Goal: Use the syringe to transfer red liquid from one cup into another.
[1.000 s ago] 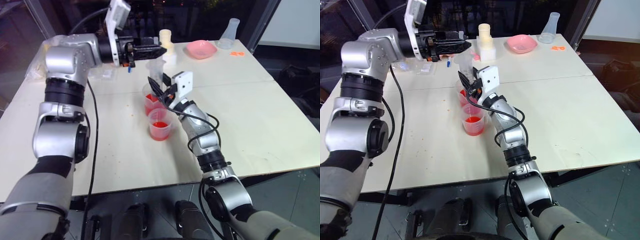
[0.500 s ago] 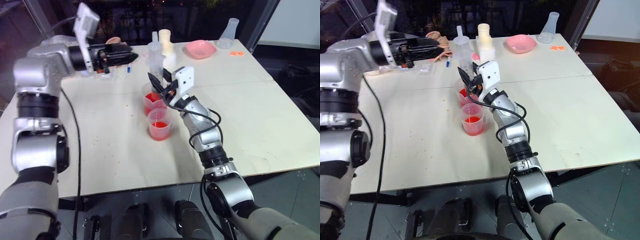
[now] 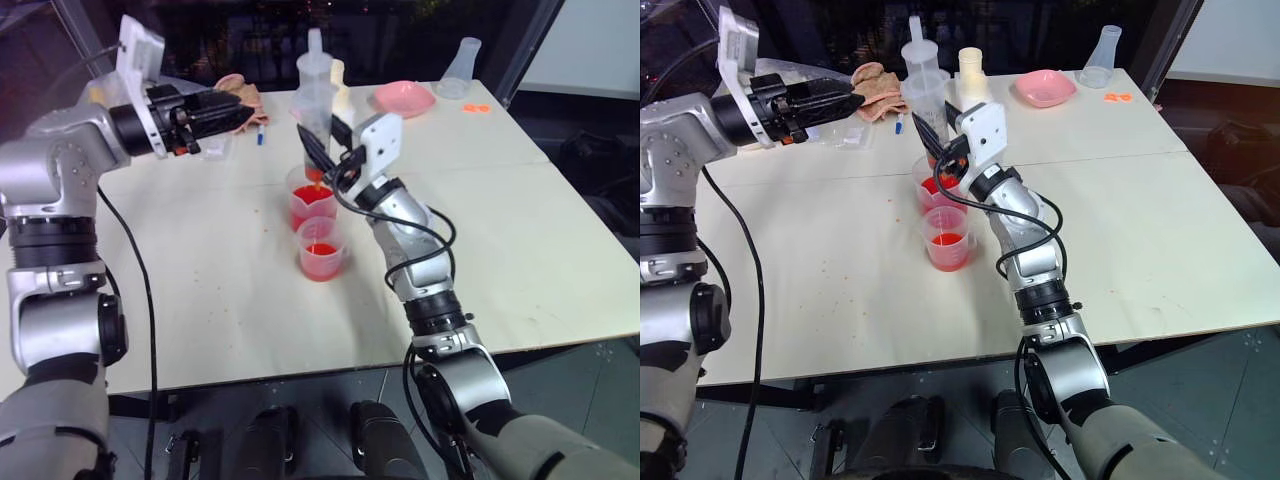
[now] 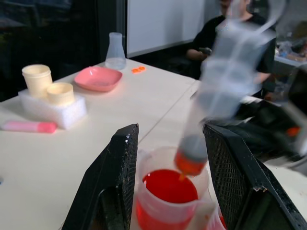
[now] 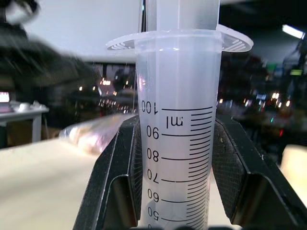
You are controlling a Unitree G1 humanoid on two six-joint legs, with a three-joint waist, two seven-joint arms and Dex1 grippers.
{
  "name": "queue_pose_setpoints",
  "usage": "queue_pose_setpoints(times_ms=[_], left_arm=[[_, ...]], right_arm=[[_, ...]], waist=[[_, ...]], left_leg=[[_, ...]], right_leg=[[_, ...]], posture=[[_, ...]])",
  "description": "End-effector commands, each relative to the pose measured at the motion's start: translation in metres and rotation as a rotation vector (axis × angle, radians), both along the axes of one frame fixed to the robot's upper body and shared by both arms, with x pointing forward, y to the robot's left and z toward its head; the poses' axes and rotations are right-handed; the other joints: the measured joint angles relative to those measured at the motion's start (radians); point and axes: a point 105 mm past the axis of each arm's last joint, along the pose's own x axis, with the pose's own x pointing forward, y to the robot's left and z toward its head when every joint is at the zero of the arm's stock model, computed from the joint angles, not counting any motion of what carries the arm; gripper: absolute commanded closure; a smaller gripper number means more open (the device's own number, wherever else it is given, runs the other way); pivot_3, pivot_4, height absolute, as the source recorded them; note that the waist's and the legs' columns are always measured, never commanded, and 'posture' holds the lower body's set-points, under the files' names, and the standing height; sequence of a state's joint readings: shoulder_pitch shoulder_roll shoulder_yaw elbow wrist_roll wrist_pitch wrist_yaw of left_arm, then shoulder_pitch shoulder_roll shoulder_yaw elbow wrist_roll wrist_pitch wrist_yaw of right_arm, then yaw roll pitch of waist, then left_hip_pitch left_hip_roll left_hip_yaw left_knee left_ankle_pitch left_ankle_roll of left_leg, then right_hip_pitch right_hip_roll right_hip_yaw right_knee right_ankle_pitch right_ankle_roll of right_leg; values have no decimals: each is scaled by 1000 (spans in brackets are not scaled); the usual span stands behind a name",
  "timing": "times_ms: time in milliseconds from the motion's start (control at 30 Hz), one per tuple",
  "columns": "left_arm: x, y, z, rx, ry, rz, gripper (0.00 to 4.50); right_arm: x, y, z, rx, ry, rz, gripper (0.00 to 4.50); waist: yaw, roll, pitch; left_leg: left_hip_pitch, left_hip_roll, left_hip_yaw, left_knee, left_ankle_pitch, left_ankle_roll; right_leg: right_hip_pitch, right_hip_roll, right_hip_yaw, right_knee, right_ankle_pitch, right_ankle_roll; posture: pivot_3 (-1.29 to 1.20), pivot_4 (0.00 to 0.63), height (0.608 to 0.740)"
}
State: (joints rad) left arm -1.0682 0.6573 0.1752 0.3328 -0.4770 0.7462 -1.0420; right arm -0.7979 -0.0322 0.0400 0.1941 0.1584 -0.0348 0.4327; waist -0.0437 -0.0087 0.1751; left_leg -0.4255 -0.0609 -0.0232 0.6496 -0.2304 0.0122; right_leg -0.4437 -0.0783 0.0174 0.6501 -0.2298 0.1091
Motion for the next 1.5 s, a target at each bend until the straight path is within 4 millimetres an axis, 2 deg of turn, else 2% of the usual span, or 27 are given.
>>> queue_pose_setpoints(times_ms=[33,167,333,700,1000,1167,1500], left_arm=[[3,-1,18,-55,-85,26,2248],[11,-4,17,-66,-88,34,2248],[15,-13,14,-65,-81,4,2248],[9,-37,35,-110,-64,-97,2248],[-3,-46,33,-92,7,-172,2248],[-17,-52,29,-80,73,-265,2248],[-22,-59,28,-46,85,-316,2248]], right_arm=[[-27,-1,25,22,-87,30,3072],[-43,-2,22,14,-61,24,3072],[-56,0,8,4,-1,15,3072],[-54,-7,-32,-5,110,-46,3072],[-55,-6,-36,-17,103,-58,3072],[-56,-6,-36,-21,101,-57,3072],[-56,-5,-35,-29,96,-58,3072]], waist=[[1,0,0],[1,0,0],[2,0,0],[2,0,0],[1,0,0],[2,-1,0],[2,-1,0]], left_leg=[[0,0,0,0,0,0],[0,0,0,0,0,1],[0,0,0,0,0,1],[0,0,0,0,0,1],[0,0,0,0,0,1],[0,0,0,1,0,1],[0,0,0,1,0,1]], right_leg=[[0,0,0,0,0,0],[0,0,0,0,0,0],[0,0,0,0,0,0],[1,0,0,0,0,0],[1,1,0,0,0,0],[1,1,0,0,0,0],[1,1,0,0,0,0]], posture=[[0,150,740],[0,150,740],[0,150,740],[0,150,740],[0,150,740],[0,150,740],[0,150,740]])
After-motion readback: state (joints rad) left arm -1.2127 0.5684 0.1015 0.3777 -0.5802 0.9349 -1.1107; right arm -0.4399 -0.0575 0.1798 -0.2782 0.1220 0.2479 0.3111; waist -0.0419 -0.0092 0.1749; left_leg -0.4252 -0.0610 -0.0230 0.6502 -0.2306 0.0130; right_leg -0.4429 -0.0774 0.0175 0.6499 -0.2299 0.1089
